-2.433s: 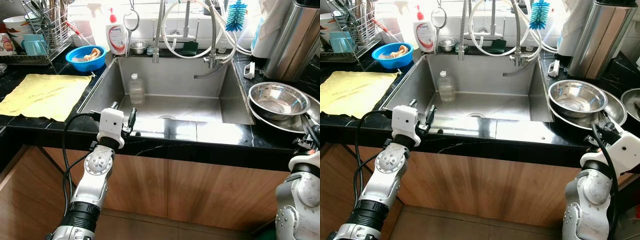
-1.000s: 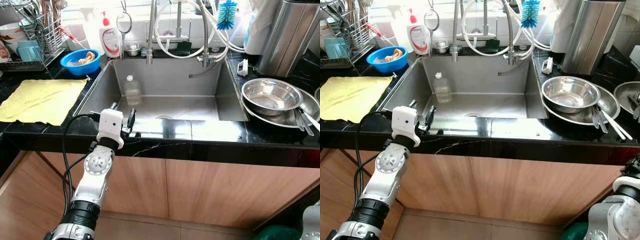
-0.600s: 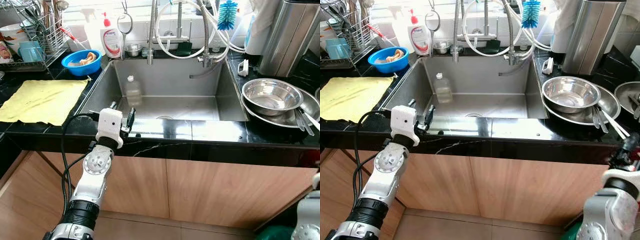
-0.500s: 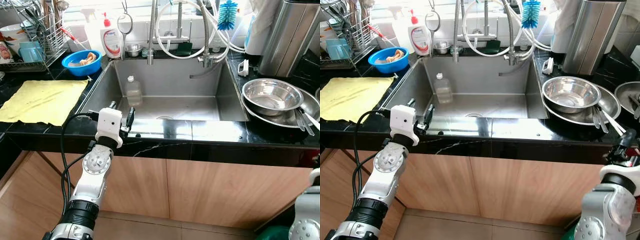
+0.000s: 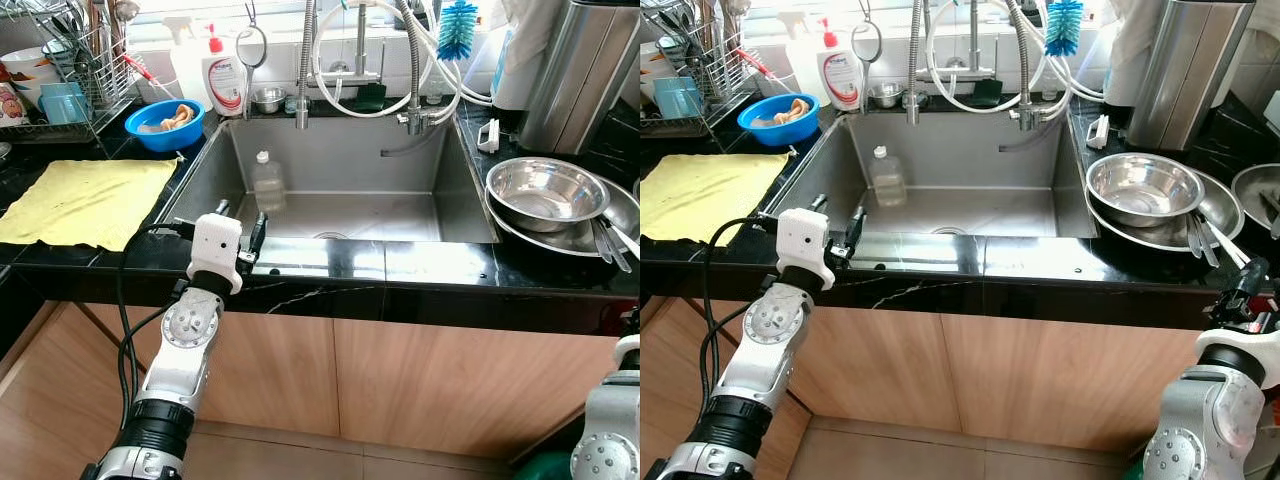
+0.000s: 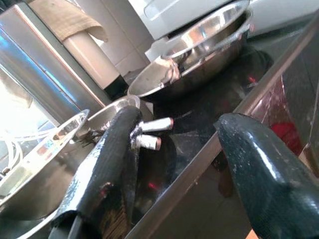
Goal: Kitchen organization
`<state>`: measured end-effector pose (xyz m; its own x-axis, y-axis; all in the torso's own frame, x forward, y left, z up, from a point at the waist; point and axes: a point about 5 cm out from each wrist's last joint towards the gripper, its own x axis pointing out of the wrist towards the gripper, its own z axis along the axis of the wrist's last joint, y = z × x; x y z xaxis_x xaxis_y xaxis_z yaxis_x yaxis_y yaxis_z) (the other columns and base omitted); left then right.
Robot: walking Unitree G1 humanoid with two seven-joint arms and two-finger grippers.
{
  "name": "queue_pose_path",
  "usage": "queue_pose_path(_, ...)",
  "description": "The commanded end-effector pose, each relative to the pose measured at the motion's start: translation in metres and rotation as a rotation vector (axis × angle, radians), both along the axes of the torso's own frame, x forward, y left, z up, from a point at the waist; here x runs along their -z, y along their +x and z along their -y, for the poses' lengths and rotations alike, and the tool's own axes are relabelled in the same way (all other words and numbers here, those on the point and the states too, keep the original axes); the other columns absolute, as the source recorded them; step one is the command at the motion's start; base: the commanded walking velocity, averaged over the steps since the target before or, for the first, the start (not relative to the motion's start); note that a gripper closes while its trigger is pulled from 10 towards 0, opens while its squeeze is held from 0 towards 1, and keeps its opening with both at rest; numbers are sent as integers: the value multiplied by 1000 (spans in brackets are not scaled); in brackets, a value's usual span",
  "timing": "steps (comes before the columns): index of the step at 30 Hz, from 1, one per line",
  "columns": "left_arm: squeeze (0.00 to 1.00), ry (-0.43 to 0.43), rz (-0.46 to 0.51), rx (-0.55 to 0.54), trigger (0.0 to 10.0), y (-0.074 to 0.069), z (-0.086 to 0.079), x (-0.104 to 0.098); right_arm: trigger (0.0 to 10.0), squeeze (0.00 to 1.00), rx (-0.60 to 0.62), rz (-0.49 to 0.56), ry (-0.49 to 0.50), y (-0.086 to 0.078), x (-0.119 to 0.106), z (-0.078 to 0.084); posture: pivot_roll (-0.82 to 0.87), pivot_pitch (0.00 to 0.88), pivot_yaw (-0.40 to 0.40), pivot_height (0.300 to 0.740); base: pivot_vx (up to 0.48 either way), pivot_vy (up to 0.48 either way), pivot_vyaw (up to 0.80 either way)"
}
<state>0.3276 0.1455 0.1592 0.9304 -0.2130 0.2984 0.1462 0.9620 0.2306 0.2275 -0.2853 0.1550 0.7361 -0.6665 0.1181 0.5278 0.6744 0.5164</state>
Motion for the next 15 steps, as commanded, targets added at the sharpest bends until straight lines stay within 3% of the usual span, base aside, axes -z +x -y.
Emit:
queue_pose_path(1, 0, 24, 7, 2, 10000, -1, -3, -3, 10000, 0, -7, 8, 20, 4, 2, 0, -67, 0, 83, 720, 0, 0, 0)
queue_pose_path(15, 0, 38, 8, 18, 10000, -6, 2, 1, 10000, 0, -13, 42, -27, 13, -1, 7, -55, 0, 79, 720, 0, 0, 0)
